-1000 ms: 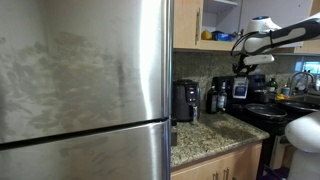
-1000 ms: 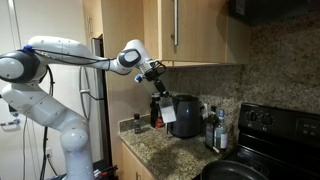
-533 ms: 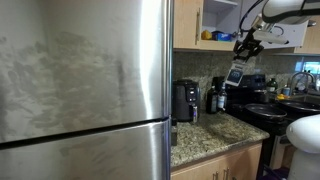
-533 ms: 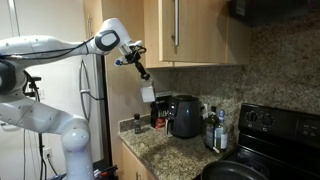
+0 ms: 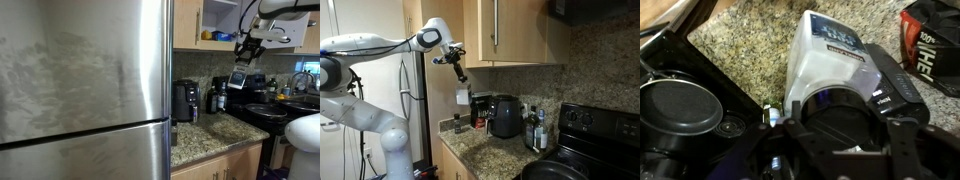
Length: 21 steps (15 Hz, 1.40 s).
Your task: Put the salt on the bottom part of the cupboard drawer above it
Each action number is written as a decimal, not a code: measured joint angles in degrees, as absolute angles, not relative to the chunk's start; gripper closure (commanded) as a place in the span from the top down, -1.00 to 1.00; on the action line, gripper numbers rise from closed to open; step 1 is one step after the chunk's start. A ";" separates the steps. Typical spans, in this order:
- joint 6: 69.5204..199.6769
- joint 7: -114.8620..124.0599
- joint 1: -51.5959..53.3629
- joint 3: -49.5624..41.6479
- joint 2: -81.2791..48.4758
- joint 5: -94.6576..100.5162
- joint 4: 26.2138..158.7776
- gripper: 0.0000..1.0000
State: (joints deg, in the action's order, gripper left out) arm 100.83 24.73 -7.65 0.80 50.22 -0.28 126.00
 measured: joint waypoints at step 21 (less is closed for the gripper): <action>87.08 51.93 -12.09 1.84 42.85 -13.28 93.75 -0.27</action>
State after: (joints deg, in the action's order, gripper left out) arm 87.08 51.93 -12.09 1.84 42.85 -13.28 93.76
